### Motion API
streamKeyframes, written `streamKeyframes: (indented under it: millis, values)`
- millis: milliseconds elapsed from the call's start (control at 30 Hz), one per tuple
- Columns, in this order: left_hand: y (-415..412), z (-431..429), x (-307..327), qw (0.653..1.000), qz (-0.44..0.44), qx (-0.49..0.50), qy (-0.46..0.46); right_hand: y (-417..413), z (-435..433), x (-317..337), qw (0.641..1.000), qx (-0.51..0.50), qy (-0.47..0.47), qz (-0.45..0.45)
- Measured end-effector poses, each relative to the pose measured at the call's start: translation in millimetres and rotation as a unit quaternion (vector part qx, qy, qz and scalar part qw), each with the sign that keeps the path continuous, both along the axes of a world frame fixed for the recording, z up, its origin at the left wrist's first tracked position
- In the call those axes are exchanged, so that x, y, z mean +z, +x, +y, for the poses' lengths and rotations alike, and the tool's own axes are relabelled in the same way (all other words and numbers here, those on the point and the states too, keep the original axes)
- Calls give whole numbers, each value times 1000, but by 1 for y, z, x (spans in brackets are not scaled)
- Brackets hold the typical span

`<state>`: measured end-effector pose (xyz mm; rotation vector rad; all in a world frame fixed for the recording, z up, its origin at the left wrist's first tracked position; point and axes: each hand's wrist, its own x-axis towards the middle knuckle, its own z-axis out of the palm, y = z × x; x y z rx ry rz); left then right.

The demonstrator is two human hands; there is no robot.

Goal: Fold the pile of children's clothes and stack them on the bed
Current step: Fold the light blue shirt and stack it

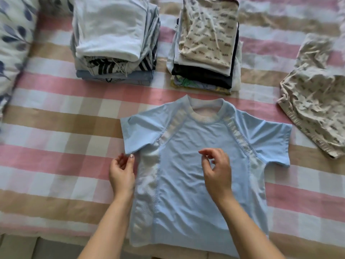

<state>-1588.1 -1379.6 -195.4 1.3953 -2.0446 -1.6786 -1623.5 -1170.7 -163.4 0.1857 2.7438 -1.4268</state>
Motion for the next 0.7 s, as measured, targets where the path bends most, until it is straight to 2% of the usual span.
streamKeyframes:
  millis: [167,300,433,533,700]
  values:
    - [-60,-30,-10,996,-4,-15,-82,-110,-64,-23,976,192,103,10]
    - [-101,-53,-15,992,-22,-36,-119,-171,-85,-37,943,224,246,-8]
    - [-122,-70,-23,985,-21,-107,-135,-196,-87,-42,908,256,329,-30]
    - [-122,-78,-26,971,-1,-178,-157,-205,-85,-43,892,293,341,-45]
    - [-114,-90,-25,933,23,-312,-179,-210,-77,-40,898,310,302,-75]
